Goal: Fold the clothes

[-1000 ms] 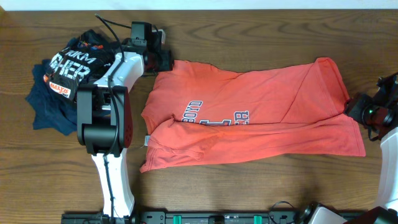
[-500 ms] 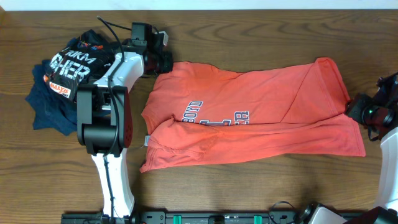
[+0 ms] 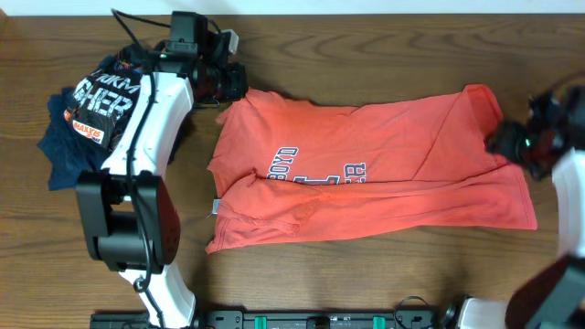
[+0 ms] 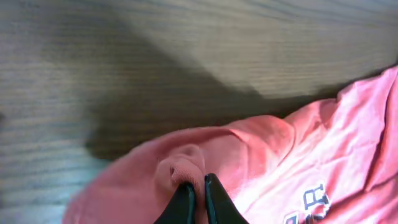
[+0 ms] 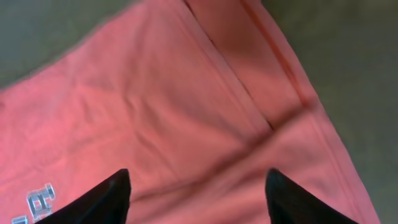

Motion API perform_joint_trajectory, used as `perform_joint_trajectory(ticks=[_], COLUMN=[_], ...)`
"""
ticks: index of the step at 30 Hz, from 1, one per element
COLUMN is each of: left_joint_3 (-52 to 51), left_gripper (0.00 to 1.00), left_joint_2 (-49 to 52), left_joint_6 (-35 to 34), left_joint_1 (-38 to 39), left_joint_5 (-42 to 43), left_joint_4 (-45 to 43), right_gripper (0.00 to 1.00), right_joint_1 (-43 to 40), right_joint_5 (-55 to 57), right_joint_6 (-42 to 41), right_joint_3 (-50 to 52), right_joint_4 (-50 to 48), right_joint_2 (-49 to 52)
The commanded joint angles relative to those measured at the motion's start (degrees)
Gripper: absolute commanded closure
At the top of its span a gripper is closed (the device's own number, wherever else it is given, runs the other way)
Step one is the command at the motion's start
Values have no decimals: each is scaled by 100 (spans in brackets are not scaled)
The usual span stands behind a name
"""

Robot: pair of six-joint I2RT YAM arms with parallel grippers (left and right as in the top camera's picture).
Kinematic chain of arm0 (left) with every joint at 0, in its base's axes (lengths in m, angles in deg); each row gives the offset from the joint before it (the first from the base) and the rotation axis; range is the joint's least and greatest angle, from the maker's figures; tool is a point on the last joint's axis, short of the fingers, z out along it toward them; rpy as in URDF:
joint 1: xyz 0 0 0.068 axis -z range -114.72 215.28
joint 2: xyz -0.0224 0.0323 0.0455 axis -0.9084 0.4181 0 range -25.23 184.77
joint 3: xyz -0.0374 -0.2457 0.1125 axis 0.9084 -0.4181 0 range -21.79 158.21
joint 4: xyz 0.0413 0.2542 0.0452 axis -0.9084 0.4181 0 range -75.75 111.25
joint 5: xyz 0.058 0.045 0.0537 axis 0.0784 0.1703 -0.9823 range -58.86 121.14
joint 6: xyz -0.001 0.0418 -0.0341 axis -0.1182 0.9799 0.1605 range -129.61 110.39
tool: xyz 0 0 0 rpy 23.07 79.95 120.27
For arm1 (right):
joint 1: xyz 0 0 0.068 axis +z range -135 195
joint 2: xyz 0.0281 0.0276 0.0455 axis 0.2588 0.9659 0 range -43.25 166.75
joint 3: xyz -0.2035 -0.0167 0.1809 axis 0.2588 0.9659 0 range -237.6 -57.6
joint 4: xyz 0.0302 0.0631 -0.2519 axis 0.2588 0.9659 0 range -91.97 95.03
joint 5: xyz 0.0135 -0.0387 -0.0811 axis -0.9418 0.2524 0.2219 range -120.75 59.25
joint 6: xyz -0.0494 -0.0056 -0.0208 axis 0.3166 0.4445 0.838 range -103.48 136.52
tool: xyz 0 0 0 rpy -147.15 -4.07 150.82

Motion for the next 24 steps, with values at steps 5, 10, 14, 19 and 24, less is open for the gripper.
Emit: perform_joint_trajectory(ticks=[5,10,14,19,24], left_joint_3=[-15,-39,-46,-46,-46], left_gripper=[94,94,94,94,94], left_joint_2=[94,94,94,94,94], left_joint_6=[-26,-28,-28,-28,-28], left_joint_1=[7,7,7,7,7], left_joint_5=[20,20,20,17,17], left_joint_4=[151,155,155,153,153], right_gripper=[29,32,32,32,36], right_joint_1=[337,420,577,785,861], right_joint_5=[717,612,437,365,579], right_joint_6=[214,205,203,205,46], right_joint_3=[-1617,-2197,-2249,-2249,-2249], right_joint_4=[-520,-1080,-1414,-1700,-1947], right_joint_2=[1805,2765,3272,3630,3779])
